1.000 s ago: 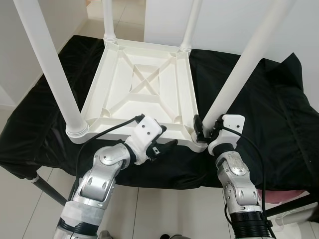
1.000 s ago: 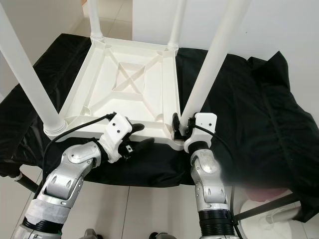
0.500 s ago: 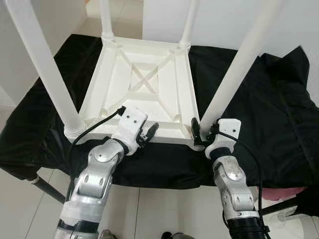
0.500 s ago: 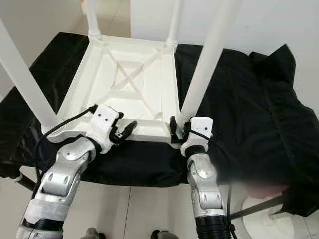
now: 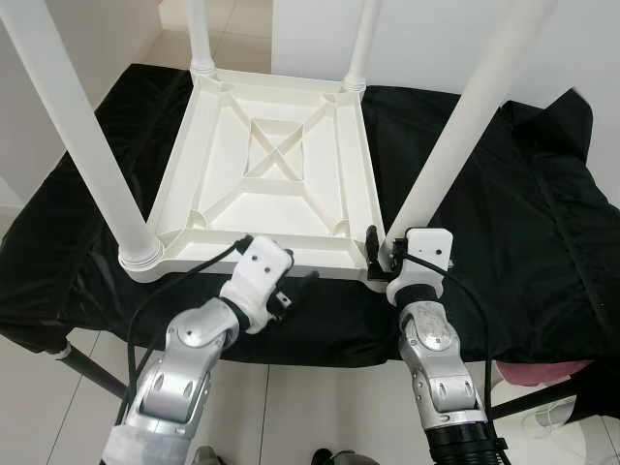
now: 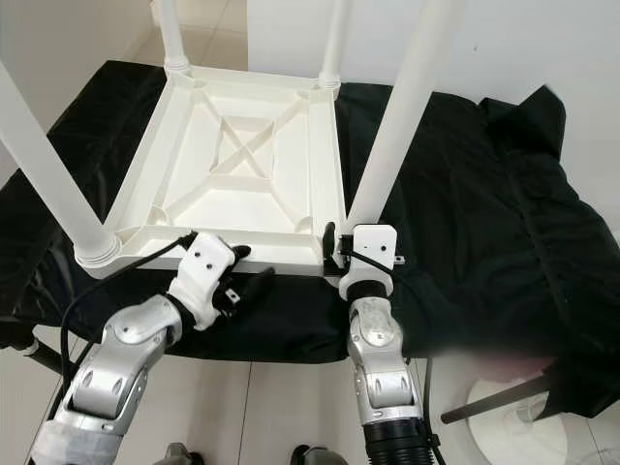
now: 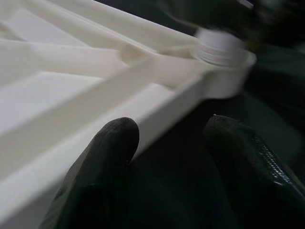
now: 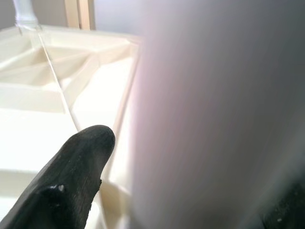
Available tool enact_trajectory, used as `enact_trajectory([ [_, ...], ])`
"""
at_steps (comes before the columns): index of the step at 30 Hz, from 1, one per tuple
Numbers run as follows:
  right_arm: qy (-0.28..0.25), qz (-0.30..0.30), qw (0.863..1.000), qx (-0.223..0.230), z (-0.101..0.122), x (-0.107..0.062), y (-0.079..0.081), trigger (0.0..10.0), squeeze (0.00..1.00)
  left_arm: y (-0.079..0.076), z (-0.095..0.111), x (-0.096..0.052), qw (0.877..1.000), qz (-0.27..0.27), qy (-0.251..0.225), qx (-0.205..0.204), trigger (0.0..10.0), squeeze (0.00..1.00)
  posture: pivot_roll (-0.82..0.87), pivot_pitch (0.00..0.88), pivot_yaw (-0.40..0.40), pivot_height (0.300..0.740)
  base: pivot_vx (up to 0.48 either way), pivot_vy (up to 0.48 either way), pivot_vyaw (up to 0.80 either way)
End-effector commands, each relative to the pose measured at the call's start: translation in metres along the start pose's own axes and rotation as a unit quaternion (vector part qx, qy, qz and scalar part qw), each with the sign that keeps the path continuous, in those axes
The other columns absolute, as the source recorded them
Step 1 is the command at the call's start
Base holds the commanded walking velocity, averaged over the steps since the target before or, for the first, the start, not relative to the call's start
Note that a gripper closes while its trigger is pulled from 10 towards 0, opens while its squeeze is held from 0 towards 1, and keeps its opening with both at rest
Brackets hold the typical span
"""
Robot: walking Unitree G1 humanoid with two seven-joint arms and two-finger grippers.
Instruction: Building children table
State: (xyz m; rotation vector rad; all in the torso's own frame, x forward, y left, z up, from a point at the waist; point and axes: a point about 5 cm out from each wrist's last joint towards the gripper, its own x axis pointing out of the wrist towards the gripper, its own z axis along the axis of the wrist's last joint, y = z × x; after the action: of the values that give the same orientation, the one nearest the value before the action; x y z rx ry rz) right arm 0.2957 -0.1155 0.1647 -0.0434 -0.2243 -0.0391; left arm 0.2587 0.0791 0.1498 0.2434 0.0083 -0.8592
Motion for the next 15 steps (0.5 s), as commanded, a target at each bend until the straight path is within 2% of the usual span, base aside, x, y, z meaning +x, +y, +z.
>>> enact_trajectory([
  [1, -0.007, -0.009, 1.0, -0.002, 0.006, 0.001, 0.0, 10.0, 0.0, -0.007, 0.001, 0.0, 1.0, -0.018, -0.002, -0.006, 10.0, 0.0, 0.02, 0.124, -0.083, 0.74, 0.0, 0.0, 0.0],
  [11, -0.014, -0.027, 0.999, -0.013, 0.014, 0.006, -0.006, 10.0, 0.0, -0.01, 0.002, 0.003, 1.0, -0.026, -0.004, -0.003, 10.0, 0.0, 0.02, 0.11, -0.085, 0.74, 0.0, 0.0, 0.0],
  [12, -0.015, -0.033, 0.999, -0.015, 0.016, 0.007, -0.007, 8.7, 0.0, -0.011, 0.002, 0.003, 1.0, -0.028, -0.004, -0.004, 10.0, 0.0, 0.01, 0.106, -0.084, 0.74, 0.0, 0.0, 0.0],
  [13, -0.016, -0.035, 0.999, -0.013, 0.017, 0.007, -0.008, 4.5, 0.0, -0.011, 0.002, 0.003, 1.0, -0.029, -0.004, -0.003, 10.0, 0.0, 0.01, 0.106, -0.084, 0.74, 0.0, 0.0, 0.0],
  [15, -0.017, -0.036, 0.999, -0.012, 0.018, 0.008, -0.008, 4.5, 0.0, -0.011, 0.002, 0.003, 1.0, -0.029, -0.005, -0.003, 10.0, 0.0, 0.01, 0.106, -0.084, 0.74, 0.0, 0.0, 0.0],
])
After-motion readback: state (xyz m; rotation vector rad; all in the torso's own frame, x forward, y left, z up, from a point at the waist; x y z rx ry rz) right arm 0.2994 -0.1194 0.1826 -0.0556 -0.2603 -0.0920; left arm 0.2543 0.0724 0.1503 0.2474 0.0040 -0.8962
